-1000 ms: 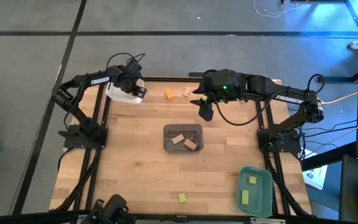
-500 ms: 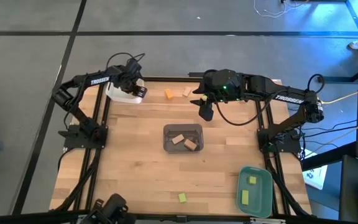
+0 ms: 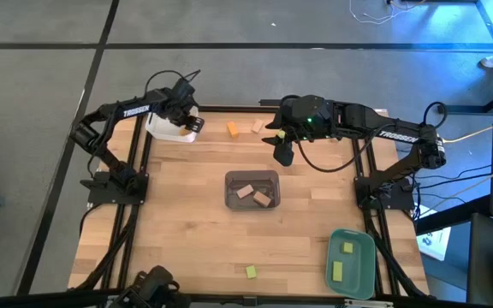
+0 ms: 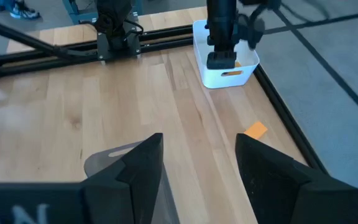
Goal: Sort & place blocks by color
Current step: Put the light green block into the green bin
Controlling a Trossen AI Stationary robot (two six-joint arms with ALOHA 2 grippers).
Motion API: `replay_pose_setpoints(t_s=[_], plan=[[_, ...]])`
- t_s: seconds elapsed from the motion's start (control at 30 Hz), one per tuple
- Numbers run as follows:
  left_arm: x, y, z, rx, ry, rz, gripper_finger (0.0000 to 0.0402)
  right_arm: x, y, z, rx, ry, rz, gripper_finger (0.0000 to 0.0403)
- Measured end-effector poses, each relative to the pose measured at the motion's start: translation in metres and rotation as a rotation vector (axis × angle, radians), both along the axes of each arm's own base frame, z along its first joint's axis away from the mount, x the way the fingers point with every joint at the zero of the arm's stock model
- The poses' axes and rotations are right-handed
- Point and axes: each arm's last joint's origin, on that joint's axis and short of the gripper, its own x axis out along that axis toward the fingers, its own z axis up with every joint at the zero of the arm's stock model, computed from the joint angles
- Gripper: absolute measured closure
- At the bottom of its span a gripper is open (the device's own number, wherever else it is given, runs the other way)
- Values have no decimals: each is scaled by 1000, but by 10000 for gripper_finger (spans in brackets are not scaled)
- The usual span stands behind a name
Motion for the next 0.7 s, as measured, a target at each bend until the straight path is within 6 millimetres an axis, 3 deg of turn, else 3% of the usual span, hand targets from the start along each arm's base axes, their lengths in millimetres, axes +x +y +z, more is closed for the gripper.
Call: replay_pose_setpoints(t_s=[0.17, 0.33, 0.53, 0.7], plan=[[14, 6, 45, 73, -180, -97, 252, 0, -5, 1, 59, -30, -60, 202], [32, 8, 81, 194, -264, -352, 252, -1, -13, 1, 96, -50, -174, 202], [47, 5, 108, 342, -258, -559, 252, -3, -19, 1, 76, -65, -292, 202], [49, 5, 117, 373, -295, -619, 252, -3, -20, 2, 60, -66, -312, 202]])
